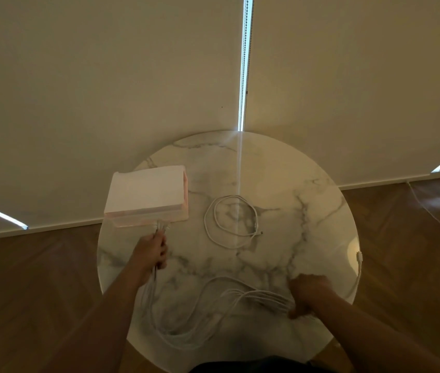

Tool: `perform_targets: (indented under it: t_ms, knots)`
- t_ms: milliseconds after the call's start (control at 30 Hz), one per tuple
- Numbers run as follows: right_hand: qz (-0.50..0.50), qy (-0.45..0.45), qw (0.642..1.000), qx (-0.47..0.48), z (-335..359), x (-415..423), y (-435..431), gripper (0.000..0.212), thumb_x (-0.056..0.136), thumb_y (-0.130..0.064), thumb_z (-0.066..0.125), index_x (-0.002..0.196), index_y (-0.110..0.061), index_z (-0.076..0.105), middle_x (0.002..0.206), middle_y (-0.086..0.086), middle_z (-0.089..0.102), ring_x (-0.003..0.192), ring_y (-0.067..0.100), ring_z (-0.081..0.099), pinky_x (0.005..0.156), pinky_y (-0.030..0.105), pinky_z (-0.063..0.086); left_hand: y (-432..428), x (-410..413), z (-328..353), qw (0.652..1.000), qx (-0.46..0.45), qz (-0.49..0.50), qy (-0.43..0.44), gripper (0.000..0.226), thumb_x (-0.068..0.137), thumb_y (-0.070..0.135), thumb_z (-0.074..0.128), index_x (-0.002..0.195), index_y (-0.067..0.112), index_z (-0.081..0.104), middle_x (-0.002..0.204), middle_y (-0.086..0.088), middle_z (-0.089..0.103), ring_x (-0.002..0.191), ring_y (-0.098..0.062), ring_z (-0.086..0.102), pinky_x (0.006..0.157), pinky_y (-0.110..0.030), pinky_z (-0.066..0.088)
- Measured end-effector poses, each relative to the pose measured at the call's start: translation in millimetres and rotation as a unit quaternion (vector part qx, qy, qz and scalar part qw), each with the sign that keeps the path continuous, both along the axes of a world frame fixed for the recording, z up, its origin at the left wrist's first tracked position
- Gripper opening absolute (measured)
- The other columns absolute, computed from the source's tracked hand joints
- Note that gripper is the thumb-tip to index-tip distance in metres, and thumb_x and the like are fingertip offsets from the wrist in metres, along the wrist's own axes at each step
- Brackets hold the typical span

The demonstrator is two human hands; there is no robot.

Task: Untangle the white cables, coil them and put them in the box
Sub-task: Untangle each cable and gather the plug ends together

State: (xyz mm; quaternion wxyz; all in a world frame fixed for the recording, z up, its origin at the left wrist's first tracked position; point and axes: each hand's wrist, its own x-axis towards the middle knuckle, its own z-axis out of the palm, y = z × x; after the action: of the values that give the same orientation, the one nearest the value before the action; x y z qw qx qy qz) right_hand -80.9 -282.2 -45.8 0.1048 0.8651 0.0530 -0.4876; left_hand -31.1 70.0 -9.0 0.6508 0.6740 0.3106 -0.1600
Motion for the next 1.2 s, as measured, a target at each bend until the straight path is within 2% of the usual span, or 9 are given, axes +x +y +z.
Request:
perform_targets:
  t_ms: [67,267,433,567,733,833,1000,1100,1200]
  knots:
    - [0.035,-0.054,0.996,0.054,-2,5,5,0.08,0.075,-0.062,0.071,0.136,-0.017,0.046,0.139,0.008,0.049,0.124,0.03,0.051,0.099,0.04,0.044,4,12,4,0.999,-0.02,0.019,-0.03,0.037,0.106,0.031,0.034,0.074,0.016,0.044,0.048,0.004,0.03,0.033,-0.007,0.024,0.037,-0.015,0.021]
    - [0.052,0.005,0.99,0.128,-22,-10,24,0.055,0.09,-0.02,0.065,0.137,-0.001,0.043,0.14,0.023,0.043,0.129,0.037,0.047,0.106,0.039,0.041,12,25,16,0.996,-0.058,0.04,-0.056,0.036,0.107,0.029,0.031,0.077,0.016,0.045,0.046,0.008,0.028,0.034,-0.006,0.021,0.038,-0.015,0.017]
    - [-0.002,0.019,0.985,0.172,-9,22,23,0.048,0.086,-0.038,0.07,0.111,0.003,0.066,0.119,0.019,0.064,0.114,0.031,0.059,0.087,0.03,0.043,16,25,11,0.995,-0.078,0.038,-0.055,0.036,0.107,0.03,0.03,0.076,0.017,0.044,0.046,0.008,0.027,0.035,-0.006,0.021,0.039,-0.017,0.016]
    - [-0.152,-0.171,0.942,0.245,-11,69,21,0.025,0.088,-0.03,0.061,0.094,-0.009,0.074,0.102,0.009,0.072,0.098,0.026,0.066,0.077,0.027,0.047,9,27,10,0.994,-0.08,0.044,-0.054,0.037,0.107,0.029,0.03,0.075,0.016,0.044,0.047,0.007,0.027,0.035,-0.006,0.02,0.039,-0.018,0.014]
    - [-0.29,-0.261,0.88,0.271,-29,97,34,0.031,0.09,-0.018,0.061,0.12,-0.01,0.065,0.122,0.012,0.063,0.113,0.03,0.059,0.088,0.027,0.043,-6,25,12,0.995,-0.083,0.032,-0.051,0.037,0.107,0.028,0.028,0.075,0.015,0.042,0.048,0.006,0.026,0.036,-0.007,0.02,0.039,-0.017,0.014]
    - [-0.278,-0.27,0.88,0.273,-41,100,40,0.035,0.086,-0.011,0.06,0.121,-0.014,0.064,0.124,0.011,0.063,0.115,0.032,0.058,0.09,0.03,0.044,-15,23,11,0.995,-0.087,0.019,-0.051,0.037,0.107,0.028,0.029,0.075,0.014,0.042,0.048,0.006,0.026,0.035,-0.007,0.02,0.039,-0.016,0.016]
    - [-0.3,-0.272,0.872,0.276,-51,100,52,0.011,0.079,-0.019,0.072,0.082,-0.021,0.062,0.102,0.008,0.067,0.1,0.029,0.063,0.08,0.03,0.048,-24,18,11,0.994,-0.094,0.006,-0.053,0.038,0.107,0.026,0.029,0.075,0.012,0.043,0.05,0.004,0.026,0.037,-0.008,0.02,0.037,-0.017,0.018]
    - [-0.265,-0.27,0.89,0.256,-57,97,51,0.011,0.081,-0.025,0.072,0.083,-0.016,0.065,0.099,0.009,0.066,0.098,0.027,0.062,0.077,0.029,0.046,-25,16,10,0.994,-0.098,0.007,-0.052,0.038,0.107,0.026,0.029,0.075,0.011,0.043,0.049,0.004,0.027,0.037,-0.008,0.02,0.037,-0.018,0.018]
    - [-0.29,-0.305,0.854,0.305,-52,96,49,0.008,0.082,-0.018,0.067,0.077,-0.014,0.061,0.081,0.007,0.064,0.084,0.028,0.062,0.067,0.026,0.04,-28,15,11,0.995,-0.091,0.006,-0.049,0.037,0.107,0.026,0.029,0.076,0.012,0.044,0.051,0.003,0.028,0.039,-0.009,0.022,0.039,-0.019,0.019]
